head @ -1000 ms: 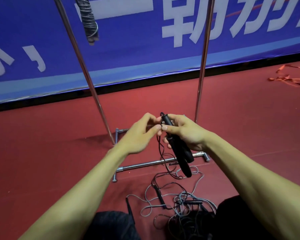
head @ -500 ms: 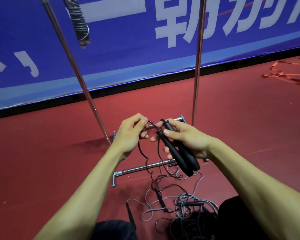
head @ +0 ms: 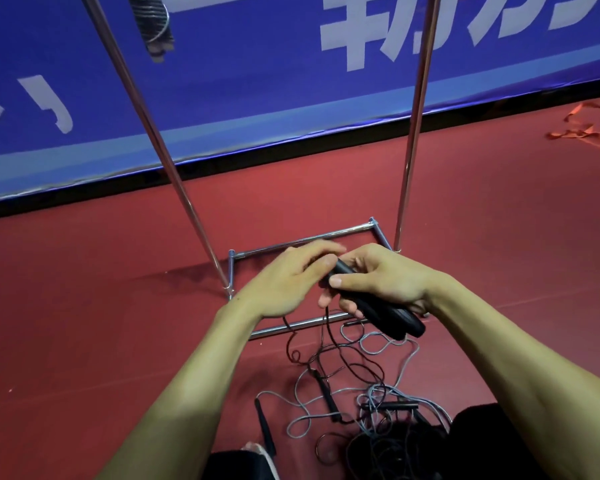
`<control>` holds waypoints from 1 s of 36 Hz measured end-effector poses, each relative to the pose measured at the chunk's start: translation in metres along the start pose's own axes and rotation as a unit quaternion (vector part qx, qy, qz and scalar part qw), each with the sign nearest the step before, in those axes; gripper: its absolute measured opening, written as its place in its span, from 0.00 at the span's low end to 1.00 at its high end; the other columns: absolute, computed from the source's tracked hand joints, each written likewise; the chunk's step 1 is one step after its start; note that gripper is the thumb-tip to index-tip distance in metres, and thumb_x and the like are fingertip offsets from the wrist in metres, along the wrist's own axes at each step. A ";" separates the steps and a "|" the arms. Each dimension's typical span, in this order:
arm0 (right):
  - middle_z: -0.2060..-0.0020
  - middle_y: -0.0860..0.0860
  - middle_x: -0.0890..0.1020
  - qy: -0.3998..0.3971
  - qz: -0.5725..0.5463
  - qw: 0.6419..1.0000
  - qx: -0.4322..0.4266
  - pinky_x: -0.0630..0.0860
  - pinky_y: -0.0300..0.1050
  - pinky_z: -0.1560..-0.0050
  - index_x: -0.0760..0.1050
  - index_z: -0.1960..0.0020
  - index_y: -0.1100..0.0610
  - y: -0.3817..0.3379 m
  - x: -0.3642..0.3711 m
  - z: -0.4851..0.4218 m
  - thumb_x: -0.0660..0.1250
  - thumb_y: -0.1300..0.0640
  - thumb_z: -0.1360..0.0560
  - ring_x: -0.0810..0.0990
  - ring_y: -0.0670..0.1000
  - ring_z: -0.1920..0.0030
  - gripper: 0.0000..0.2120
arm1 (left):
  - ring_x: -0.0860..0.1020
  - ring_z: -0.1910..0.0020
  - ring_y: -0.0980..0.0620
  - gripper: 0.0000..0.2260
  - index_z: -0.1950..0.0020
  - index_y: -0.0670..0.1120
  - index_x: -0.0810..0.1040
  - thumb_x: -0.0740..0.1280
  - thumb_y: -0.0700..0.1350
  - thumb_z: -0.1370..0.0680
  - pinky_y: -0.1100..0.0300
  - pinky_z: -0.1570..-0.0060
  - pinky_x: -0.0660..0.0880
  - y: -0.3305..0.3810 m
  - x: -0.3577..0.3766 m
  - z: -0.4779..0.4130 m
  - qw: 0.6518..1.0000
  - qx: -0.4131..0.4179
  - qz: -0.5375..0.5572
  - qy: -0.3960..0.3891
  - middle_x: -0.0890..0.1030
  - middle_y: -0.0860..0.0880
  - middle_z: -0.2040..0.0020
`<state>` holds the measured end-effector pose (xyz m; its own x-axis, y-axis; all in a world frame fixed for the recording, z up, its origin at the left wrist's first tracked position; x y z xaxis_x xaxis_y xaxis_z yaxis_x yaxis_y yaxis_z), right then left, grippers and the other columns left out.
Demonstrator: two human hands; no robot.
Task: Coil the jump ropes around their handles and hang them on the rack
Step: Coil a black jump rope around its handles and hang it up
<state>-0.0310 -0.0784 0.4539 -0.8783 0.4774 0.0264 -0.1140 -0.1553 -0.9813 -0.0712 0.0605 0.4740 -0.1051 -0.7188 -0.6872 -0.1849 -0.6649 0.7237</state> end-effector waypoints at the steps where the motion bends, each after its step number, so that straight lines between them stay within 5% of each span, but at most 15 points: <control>1: 0.64 0.54 0.84 -0.001 0.001 1.000 0.002 0.74 0.40 0.70 0.74 0.52 0.66 0.001 -0.001 -0.002 0.62 0.64 0.19 0.75 0.48 0.72 0.06 | 0.79 0.45 0.54 0.14 0.40 0.49 0.78 0.56 0.52 0.17 0.53 0.41 0.73 -0.002 0.001 -0.002 1.000 0.003 -0.002 0.000 0.82 0.52 0.47; 6: 0.60 0.60 0.85 0.015 0.016 0.999 0.024 0.78 0.42 0.67 0.78 0.56 0.63 0.006 -0.009 -0.012 0.67 0.62 0.22 0.78 0.49 0.70 0.05 | 0.73 0.67 0.54 0.12 0.56 0.49 0.77 0.60 0.55 0.21 0.54 0.61 0.71 -0.015 0.002 -0.004 0.998 0.002 -0.009 0.064 0.77 0.52 0.66; 10: 0.63 0.57 0.85 0.012 0.034 0.999 0.025 0.79 0.41 0.64 0.79 0.53 0.66 0.003 -0.014 -0.019 0.70 0.64 0.25 0.82 0.49 0.68 0.04 | 0.66 0.72 0.58 0.10 0.61 0.53 0.73 0.63 0.49 0.20 0.59 0.68 0.64 -0.023 0.005 -0.005 0.994 -0.017 0.046 0.100 0.70 0.58 0.74; 14: 0.55 0.56 0.85 -0.005 0.113 0.993 0.036 0.79 0.44 0.60 0.76 0.46 0.62 0.001 -0.019 -0.022 0.71 0.62 0.25 0.84 0.50 0.60 0.09 | 0.69 0.72 0.54 0.09 0.62 0.54 0.73 0.60 0.54 0.23 0.54 0.66 0.68 -0.032 0.002 -0.002 0.982 -0.054 0.104 0.145 0.70 0.57 0.75; 18: 0.61 0.54 0.84 0.031 0.229 0.972 0.031 0.74 0.42 0.70 0.73 0.51 0.56 0.004 -0.025 -0.023 0.66 0.56 0.21 0.78 0.49 0.69 0.04 | 0.67 0.74 0.54 0.11 0.62 0.56 0.72 0.60 0.52 0.20 0.54 0.66 0.66 -0.041 -0.003 -0.002 0.974 -0.079 0.127 0.169 0.68 0.57 0.76; 21: 0.64 0.56 0.83 0.029 0.217 0.975 0.033 0.70 0.44 0.73 0.69 0.52 0.56 0.007 -0.022 -0.023 0.64 0.55 0.19 0.74 0.53 0.72 0.06 | 0.63 0.74 0.54 0.13 0.61 0.55 0.73 0.59 0.48 0.17 0.57 0.69 0.61 -0.044 0.004 -0.003 0.965 -0.103 0.188 0.149 0.64 0.58 0.74; 26: 0.64 0.58 0.82 0.011 0.209 0.976 0.057 0.72 0.44 0.73 0.69 0.53 0.56 0.011 -0.024 -0.022 0.64 0.54 0.19 0.75 0.54 0.74 0.08 | 0.58 0.74 0.56 0.10 0.45 0.49 0.76 0.57 0.49 0.17 0.60 0.72 0.57 -0.039 0.012 -0.003 0.958 -0.087 0.250 0.113 0.59 0.58 0.73; 31: 0.65 0.56 0.81 0.014 0.184 0.981 0.061 0.75 0.44 0.74 0.71 0.56 0.56 0.008 -0.024 -0.022 0.66 0.54 0.20 0.78 0.55 0.74 0.09 | 0.56 0.76 0.55 0.11 0.57 0.46 0.73 0.58 0.47 0.17 0.62 0.74 0.57 -0.038 0.015 -0.006 0.948 -0.086 0.275 0.134 0.57 0.56 0.73; 36: 0.63 0.62 0.83 0.073 0.154 0.985 0.015 0.74 0.42 0.76 0.74 0.55 0.59 0.000 -0.034 -0.024 0.70 0.57 0.23 0.81 0.58 0.71 0.07 | 0.56 0.76 0.55 0.11 0.57 0.44 0.70 0.58 0.46 0.16 0.60 0.74 0.56 -0.041 0.012 -0.010 0.942 -0.086 0.260 0.196 0.57 0.55 0.72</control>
<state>0.0099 -0.0739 0.4482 -0.7976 0.5225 -0.3014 0.1315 -0.3371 -0.9322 -0.0548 0.0772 0.4362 0.2366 -0.9536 -0.1862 -0.0432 -0.2018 0.9785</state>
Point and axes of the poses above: each hand's wrist, its own z-axis away from the middle knuckle, its own x-axis out of the palm, y = z × x, the point moved 4 cm from there along -z, towards the middle knuckle
